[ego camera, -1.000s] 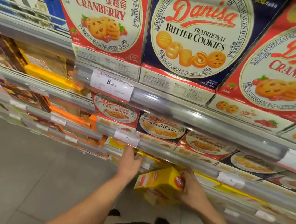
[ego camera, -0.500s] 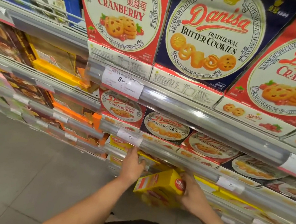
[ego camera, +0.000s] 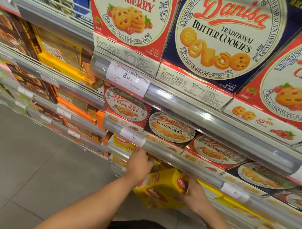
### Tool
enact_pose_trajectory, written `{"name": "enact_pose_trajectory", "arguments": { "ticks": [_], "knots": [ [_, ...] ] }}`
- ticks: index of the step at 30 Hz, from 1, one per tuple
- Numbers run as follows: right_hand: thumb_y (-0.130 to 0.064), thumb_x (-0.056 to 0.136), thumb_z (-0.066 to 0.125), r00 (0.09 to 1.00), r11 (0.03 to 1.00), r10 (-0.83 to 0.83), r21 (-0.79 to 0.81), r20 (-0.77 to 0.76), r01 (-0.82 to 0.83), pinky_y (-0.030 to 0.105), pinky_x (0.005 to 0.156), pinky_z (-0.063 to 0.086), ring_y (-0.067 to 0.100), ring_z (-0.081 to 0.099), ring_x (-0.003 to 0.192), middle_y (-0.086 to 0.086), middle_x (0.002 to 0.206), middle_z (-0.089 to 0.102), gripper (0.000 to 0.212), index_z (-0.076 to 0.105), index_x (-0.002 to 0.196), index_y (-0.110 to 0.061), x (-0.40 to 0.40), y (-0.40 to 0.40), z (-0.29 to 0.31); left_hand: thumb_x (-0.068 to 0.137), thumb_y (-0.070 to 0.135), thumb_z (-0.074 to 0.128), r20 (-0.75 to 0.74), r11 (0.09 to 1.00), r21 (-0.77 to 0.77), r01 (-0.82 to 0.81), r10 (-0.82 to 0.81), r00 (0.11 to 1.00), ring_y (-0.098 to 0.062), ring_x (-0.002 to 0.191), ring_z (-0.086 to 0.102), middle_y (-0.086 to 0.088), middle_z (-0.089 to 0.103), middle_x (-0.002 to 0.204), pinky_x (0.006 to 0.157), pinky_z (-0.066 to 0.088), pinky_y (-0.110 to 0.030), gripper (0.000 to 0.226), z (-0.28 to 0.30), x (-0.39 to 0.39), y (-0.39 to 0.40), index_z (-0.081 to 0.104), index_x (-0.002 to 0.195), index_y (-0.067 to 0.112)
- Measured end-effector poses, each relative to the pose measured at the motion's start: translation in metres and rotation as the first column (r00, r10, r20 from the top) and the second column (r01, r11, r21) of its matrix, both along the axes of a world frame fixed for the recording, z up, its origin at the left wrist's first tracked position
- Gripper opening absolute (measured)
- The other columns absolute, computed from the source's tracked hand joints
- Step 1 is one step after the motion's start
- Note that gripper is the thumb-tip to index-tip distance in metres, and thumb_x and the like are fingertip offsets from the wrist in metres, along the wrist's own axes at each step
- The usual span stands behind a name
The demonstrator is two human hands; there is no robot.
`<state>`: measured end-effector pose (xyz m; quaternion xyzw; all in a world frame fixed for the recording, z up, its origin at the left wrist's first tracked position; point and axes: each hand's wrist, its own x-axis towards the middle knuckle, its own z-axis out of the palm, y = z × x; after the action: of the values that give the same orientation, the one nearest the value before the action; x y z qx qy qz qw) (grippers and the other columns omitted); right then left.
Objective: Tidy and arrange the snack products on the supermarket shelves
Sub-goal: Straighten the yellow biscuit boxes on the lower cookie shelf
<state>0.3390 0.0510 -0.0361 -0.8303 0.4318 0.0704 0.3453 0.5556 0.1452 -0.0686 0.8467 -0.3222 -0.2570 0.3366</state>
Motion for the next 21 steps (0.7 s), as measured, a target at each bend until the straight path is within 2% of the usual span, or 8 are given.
{"name": "enact_pose_trajectory", "arguments": {
  "ticks": [4,6,8,11,13,15,17,21],
  "knots": [
    [-0.038,0.079,0.084,0.998,0.998,-0.059,0.022,-0.014,0.059,0.031,0.102,0.047,0.018,0.053,0.123,-0.002,0.137,0.052,0.081,0.039,0.145,-0.023,-0.002,-0.004,-0.002,0.083,0.020,0.062,0.160,0.999,-0.026,0.024,-0.020,0.987,-0.029,0.123,0.047,-0.008,0.043,0.135,0.099,0.051,-0.040,0.062,-0.005,-0.011,0.023,0.044,0.142,0.021],
    [-0.039,0.079,0.084,0.998,0.997,-0.065,0.035,-0.005,0.065,0.032,0.102,0.049,0.018,0.053,0.123,0.000,0.138,0.053,0.081,0.038,0.144,-0.024,-0.003,-0.005,-0.002,0.086,0.023,0.062,0.133,0.999,-0.038,0.016,-0.011,0.991,-0.025,0.136,0.035,-0.005,0.033,0.147,0.109,0.045,-0.040,0.068,-0.008,-0.015,0.033,0.039,0.149,0.025],
    [-0.039,0.078,0.084,0.998,0.996,-0.059,0.060,0.002,0.059,0.032,0.101,0.050,0.016,0.053,0.121,-0.001,0.136,0.053,0.081,0.038,0.143,-0.025,-0.004,-0.005,-0.004,0.088,0.023,0.063,0.056,0.996,-0.087,0.001,0.004,0.998,-0.023,0.142,0.033,-0.004,0.034,0.154,0.116,0.037,-0.039,0.068,-0.010,-0.015,0.036,0.038,0.151,0.019],
    [-0.043,0.075,0.086,0.995,0.991,-0.098,0.094,0.015,0.097,0.034,0.099,0.052,0.015,0.054,0.119,-0.005,0.134,0.053,0.084,0.037,0.142,-0.028,-0.006,-0.004,-0.008,0.087,0.018,0.063,-0.054,0.983,-0.173,-0.056,0.048,0.997,-0.018,0.124,0.052,-0.003,0.054,0.135,0.103,0.045,-0.030,0.059,-0.007,-0.016,0.034,0.044,0.143,0.013],
    [-0.040,0.075,0.087,0.988,0.983,-0.149,0.116,0.032,0.145,0.035,0.098,0.053,0.014,0.054,0.118,-0.008,0.130,0.054,0.083,0.039,0.141,-0.029,-0.007,-0.002,-0.009,0.086,0.013,0.065,-0.111,0.972,-0.205,-0.112,0.091,0.990,-0.013,0.112,0.056,0.000,0.053,0.125,0.092,0.043,-0.021,0.054,-0.003,-0.013,0.033,0.046,0.137,0.016],
    [-0.035,0.075,0.087,0.977,0.969,-0.205,0.154,0.056,0.194,0.034,0.095,0.054,0.013,0.055,0.115,-0.011,0.125,0.054,0.079,0.039,0.138,-0.033,-0.008,0.001,-0.009,0.086,0.004,0.066,-0.180,0.970,-0.208,-0.128,0.091,0.980,-0.007,0.102,0.054,0.001,0.045,0.119,0.093,0.044,-0.018,0.059,-0.002,-0.009,0.037,0.046,0.140,0.020],
    [-0.031,0.075,0.088,0.967,0.957,-0.238,0.194,0.089,0.217,0.030,0.090,0.055,0.010,0.056,0.112,-0.016,0.121,0.054,0.078,0.038,0.134,-0.038,-0.008,0.007,-0.005,0.086,-0.002,0.066,-0.194,0.982,-0.177,-0.070,0.035,0.980,-0.004,0.096,0.051,0.003,0.040,0.112,0.102,0.046,-0.025,0.066,-0.007,-0.002,0.043,0.047,0.144,0.023],
    [-0.022,0.073,0.090,0.955,0.936,-0.269,0.267,0.123,0.229,0.022,0.080,0.056,0.003,0.063,0.102,-0.015,0.116,0.063,0.066,0.048,0.122,-0.038,-0.009,0.019,0.000,0.085,0.006,0.074,-0.169,0.984,-0.173,-0.050,0.020,0.985,-0.011,0.118,0.051,0.007,0.045,0.125,0.109,0.044,-0.033,0.066,-0.023,0.007,0.050,0.047,0.141,0.025]
  ]
}}
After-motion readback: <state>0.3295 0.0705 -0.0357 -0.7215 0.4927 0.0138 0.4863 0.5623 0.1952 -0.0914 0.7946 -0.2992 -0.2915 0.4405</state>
